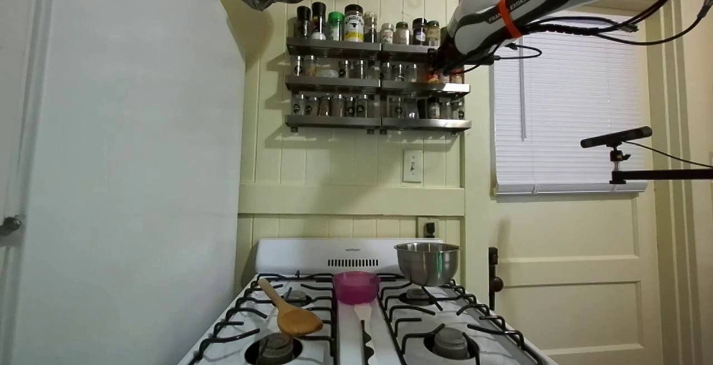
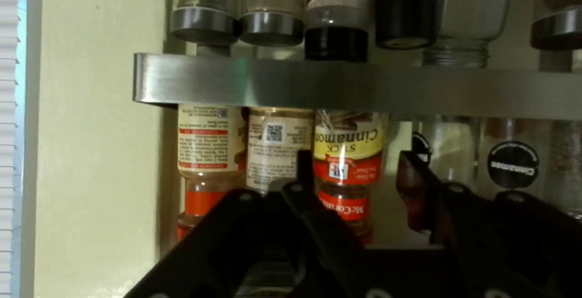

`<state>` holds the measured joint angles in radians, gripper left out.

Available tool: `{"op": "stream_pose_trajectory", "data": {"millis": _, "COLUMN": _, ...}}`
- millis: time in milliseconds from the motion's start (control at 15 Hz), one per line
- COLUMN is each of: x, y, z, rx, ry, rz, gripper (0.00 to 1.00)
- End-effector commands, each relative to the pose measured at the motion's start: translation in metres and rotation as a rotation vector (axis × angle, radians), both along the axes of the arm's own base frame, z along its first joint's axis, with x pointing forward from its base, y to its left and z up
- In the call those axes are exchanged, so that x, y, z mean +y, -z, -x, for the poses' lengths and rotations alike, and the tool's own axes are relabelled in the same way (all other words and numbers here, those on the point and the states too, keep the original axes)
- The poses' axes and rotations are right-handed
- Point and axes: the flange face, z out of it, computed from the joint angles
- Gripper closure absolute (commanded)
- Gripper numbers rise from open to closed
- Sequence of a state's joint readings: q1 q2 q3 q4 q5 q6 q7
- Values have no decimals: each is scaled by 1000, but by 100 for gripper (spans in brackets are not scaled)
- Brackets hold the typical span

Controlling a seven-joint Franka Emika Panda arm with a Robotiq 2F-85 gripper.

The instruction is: Remove the left orange bottle from the shelf

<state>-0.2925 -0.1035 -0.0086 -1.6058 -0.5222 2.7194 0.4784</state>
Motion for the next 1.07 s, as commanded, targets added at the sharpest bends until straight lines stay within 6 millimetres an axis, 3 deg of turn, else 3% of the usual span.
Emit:
{"op": "stream_pose_trajectory", "data": {"millis": 0, "x": -7, "y": 6, "z": -10, "rx": -23, "ry": 35, "rz": 7, "gripper": 53}}
{"op": "stream_pose_trajectory", "data": {"millis": 67, "x": -9, "y": 7, "z": -13, "rx": -24, "ry": 40, "rz": 9, "gripper": 52}}
{"op": "stream_pose_trajectory", "data": {"millis": 133, "x": -9, "y": 9, "z": -15, "rx": -28, "ry": 42, "rz": 11, "gripper": 27}}
{"op": "stream_pose_trajectory", "data": {"millis": 267, "x": -10, "y": 12, "z": -19, "rx": -34, "ry": 47, "rz": 14, "gripper": 26}}
{"op": "stream_pose_trajectory", "data": {"millis": 400, "x": -8, "y": 14, "z": -23, "rx": -42, "ry": 43, "rz": 17, "gripper": 15}}
{"op": "stream_pose_trajectory", "data": {"millis": 600, "x": -8, "y": 17, "z": -29, "rx": -58, "ry": 38, "rz": 22, "gripper": 9}}
{"op": "stream_pose_trajectory", "data": {"millis": 933, "x": -10, "y": 24, "z": -38, "rx": -86, "ry": 32, "rz": 18, "gripper": 29}}
{"op": "stream_pose_trajectory", "data": {"millis": 1000, "x": -11, "y": 25, "z": -40, "rx": -93, "ry": 32, "rz": 20, "gripper": 27}}
